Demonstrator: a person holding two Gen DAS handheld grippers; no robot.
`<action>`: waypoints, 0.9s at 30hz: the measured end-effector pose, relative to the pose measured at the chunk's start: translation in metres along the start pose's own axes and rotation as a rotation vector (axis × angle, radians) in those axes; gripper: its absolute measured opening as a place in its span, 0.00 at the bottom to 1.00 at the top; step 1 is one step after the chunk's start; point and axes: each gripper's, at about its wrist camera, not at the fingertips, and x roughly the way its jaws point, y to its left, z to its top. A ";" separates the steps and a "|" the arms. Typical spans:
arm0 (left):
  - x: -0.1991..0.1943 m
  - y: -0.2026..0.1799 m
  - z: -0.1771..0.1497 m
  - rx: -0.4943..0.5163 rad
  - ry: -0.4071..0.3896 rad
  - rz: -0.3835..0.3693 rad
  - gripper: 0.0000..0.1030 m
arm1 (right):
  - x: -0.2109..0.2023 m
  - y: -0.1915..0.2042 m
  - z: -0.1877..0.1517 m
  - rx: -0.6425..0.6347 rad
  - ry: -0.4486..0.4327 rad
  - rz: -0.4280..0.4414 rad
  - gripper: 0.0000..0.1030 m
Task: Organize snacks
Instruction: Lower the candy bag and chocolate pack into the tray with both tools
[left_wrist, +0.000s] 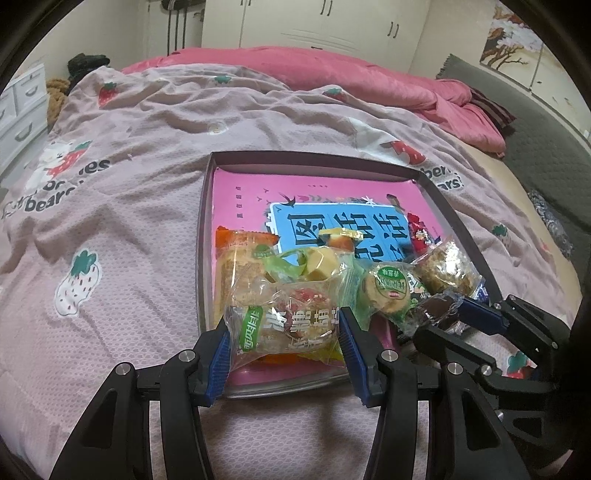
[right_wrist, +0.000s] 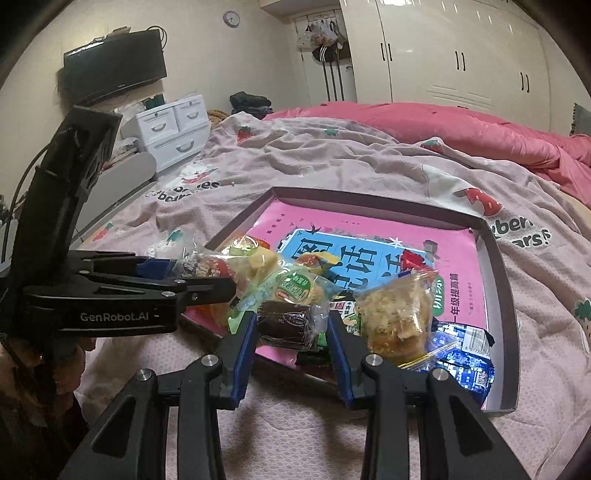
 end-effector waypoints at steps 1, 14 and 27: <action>0.000 0.000 0.000 0.000 0.000 0.000 0.53 | 0.001 0.000 0.000 0.000 0.006 -0.002 0.37; 0.001 0.000 0.000 0.001 0.002 -0.002 0.53 | 0.012 -0.003 -0.004 0.014 0.034 -0.020 0.37; 0.001 0.000 0.000 0.000 0.003 -0.003 0.54 | 0.011 -0.005 -0.004 0.027 0.034 -0.016 0.37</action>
